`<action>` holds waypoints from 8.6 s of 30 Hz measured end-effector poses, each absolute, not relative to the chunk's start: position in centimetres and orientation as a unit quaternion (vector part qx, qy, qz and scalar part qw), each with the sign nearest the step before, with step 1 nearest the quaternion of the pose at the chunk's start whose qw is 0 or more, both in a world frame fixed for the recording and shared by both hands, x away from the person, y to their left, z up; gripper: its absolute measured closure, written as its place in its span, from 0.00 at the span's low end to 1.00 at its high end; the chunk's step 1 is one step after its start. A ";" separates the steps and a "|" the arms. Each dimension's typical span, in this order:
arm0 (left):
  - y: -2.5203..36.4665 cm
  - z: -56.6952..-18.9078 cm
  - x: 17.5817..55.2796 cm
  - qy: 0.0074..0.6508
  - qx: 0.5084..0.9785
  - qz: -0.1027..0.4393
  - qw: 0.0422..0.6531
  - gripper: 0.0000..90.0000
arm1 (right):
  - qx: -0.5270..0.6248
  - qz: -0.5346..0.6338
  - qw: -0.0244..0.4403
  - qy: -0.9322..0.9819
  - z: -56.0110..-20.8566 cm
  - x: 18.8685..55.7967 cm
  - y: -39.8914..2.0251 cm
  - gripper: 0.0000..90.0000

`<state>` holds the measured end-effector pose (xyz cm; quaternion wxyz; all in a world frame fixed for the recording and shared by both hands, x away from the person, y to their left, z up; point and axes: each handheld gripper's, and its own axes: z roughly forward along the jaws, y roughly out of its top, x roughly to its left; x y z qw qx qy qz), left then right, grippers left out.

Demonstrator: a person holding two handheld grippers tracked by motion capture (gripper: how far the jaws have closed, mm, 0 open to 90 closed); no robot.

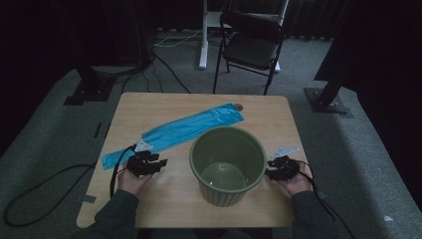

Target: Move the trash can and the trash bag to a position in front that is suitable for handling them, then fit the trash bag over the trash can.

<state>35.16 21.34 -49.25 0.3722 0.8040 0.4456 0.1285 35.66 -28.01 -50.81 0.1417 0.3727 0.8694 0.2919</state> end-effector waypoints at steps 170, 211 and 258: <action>19.7 -52.2 42.5 0.415 0.860 0.111 0.275 0.99 | 0.307 0.285 0.087 0.904 -51.1 37.2 -23.9 0.65; 19.6 -48.9 38.2 0.403 0.832 0.119 0.361 0.70 | 0.301 0.273 0.080 0.910 -51.8 37.7 -23.3 0.64; 19.3 -51.2 46.7 0.472 0.810 0.090 0.335 0.53 | 0.291 0.258 0.075 0.918 -52.0 37.8 -22.8 0.62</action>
